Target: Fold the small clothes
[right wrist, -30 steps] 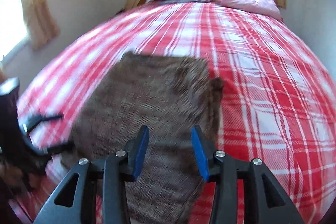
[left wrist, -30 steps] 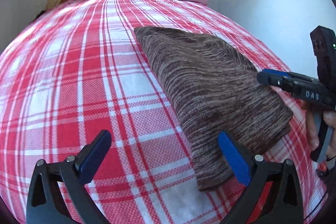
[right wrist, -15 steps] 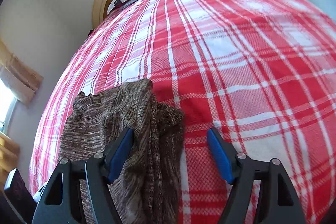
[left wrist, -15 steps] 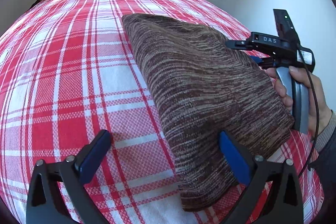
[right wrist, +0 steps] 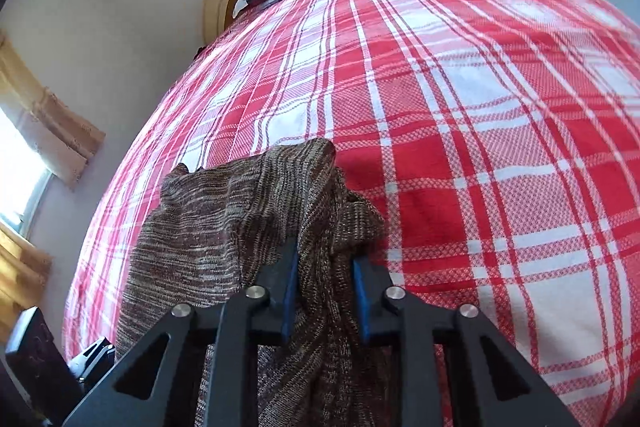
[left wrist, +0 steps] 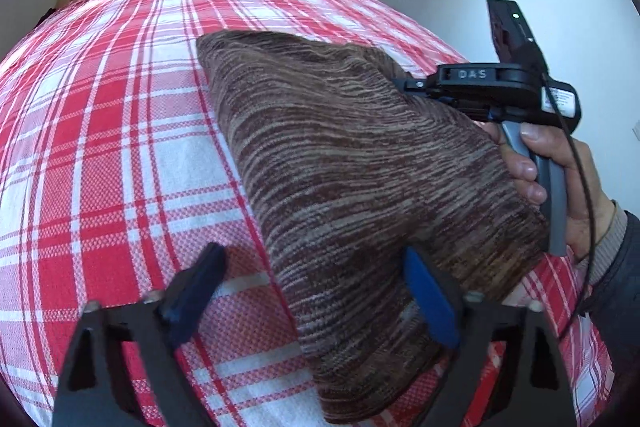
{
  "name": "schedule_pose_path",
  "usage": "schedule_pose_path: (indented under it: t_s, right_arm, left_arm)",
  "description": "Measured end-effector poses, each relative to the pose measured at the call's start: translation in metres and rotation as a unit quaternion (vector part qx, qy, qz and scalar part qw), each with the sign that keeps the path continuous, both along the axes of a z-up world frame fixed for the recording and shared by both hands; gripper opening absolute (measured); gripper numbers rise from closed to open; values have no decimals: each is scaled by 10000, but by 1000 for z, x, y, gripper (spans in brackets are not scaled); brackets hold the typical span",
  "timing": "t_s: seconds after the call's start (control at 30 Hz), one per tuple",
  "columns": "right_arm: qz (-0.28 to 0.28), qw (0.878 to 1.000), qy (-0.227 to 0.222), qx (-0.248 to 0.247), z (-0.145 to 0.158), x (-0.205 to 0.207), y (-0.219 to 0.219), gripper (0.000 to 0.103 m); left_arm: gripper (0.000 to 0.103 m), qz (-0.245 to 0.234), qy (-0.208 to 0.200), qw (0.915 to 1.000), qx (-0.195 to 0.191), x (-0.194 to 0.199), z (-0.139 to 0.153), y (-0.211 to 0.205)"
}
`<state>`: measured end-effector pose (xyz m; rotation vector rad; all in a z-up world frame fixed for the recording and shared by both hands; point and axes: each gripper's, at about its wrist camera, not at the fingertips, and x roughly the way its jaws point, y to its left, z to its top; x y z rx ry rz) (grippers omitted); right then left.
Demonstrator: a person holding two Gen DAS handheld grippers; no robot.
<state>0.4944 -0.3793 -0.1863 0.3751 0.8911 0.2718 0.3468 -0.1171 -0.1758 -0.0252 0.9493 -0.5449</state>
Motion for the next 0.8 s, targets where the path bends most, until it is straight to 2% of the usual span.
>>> schedule_pose_path:
  t_s: [0.03, 0.13, 0.23, 0.47, 0.63, 0.8]
  right_arm:
    - [-1, 10000, -31, -20, 2, -2, 1, 21]
    - [-7, 9998, -189, -25, 12, -10, 5, 20]
    - [7, 9994, -344, -4, 26, -22, 12, 19]
    - [129, 9977, -654, 94, 62, -45, 32, 19]
    - [357, 9965, -747, 106, 76, -55, 61, 19]
    - [551, 9950, -769, 319, 80, -59, 93, 19]
  left_arm:
    - [60, -109, 41, 9999, -109, -2, 0, 0]
    - [40, -160, 33, 9995, -255, -7, 2, 1]
    - [31, -103, 40, 9990, -424, -11, 4, 6]
    - [27, 103, -29, 9973, -732, -25, 25, 34]
    - [27, 216, -215, 9971, -702, -45, 40, 52]
    - [27, 445, -365, 9964, -629, -57, 50, 82]
